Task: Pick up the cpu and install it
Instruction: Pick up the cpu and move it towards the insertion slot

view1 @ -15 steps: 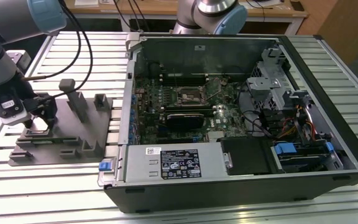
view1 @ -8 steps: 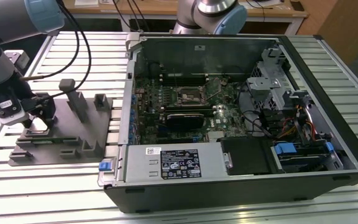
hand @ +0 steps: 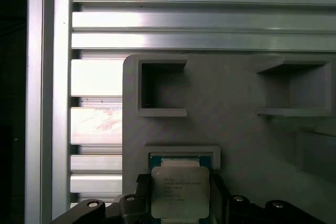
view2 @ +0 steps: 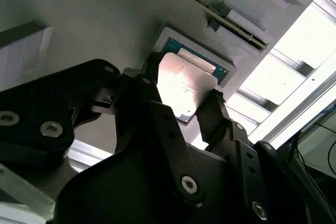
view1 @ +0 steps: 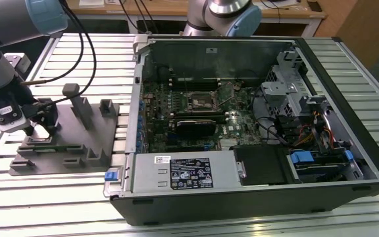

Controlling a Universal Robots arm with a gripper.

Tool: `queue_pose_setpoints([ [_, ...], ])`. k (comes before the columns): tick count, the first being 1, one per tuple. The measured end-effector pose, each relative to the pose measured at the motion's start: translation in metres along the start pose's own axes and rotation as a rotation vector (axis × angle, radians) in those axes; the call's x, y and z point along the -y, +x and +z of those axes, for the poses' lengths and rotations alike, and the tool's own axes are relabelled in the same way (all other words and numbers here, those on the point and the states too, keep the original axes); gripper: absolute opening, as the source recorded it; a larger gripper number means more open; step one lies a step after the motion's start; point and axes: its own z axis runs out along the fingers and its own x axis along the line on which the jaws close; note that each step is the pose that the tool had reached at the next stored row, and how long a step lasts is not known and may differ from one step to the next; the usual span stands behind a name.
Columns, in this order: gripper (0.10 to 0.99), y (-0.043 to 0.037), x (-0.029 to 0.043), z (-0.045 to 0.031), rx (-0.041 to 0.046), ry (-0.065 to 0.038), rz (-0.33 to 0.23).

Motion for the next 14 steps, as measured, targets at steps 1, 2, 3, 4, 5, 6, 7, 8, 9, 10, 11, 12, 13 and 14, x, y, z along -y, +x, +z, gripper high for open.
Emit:
queue_pose_setpoints([
  [1, 0.541, -0.0001, 0.0000, 0.0001, 0.0001, 0.000, 0.000],
  [2, 0.541, -0.0001, 0.0000, 0.0002, 0.0003, 0.000, 0.000],
  [3, 0.541, -0.0001, 0.0000, 0.0002, 0.0002, 0.000, 0.000],
  [4, 0.541, -0.0001, -0.0001, 0.0002, 0.0002, 0.000, 0.000],
  [5, 0.541, -0.0002, 0.0000, 0.0002, 0.0003, 0.000, 0.000],
  [6, 0.541, -0.0002, -0.0001, -0.0003, 0.0005, 0.000, 0.000],
  [7, 0.541, -0.0003, -0.0001, -0.0014, 0.0009, 0.000, 0.000],
  [8, 0.541, -0.0003, -0.0001, -0.0032, 0.0005, 0.000, 0.000],
  [9, 0.541, -0.0003, -0.0001, -0.0053, 0.0003, 0.000, 0.000],
  [10, 0.541, -0.0003, -0.0002, -0.0073, 0.0005, 0.000, 0.000],
  [11, 0.541, -0.0004, -0.0002, -0.0096, 0.0004, 0.000, 0.000],
  [12, 0.541, -0.0004, -0.0003, -0.0117, 0.0002, 0.000, 0.000],
  [13, 0.541, -0.0004, -0.0003, -0.0132, 0.0003, 0.000, 0.000],
  [14, 0.541, -0.0004, -0.0003, -0.0142, 0.0004, 0.000, 0.000],
])
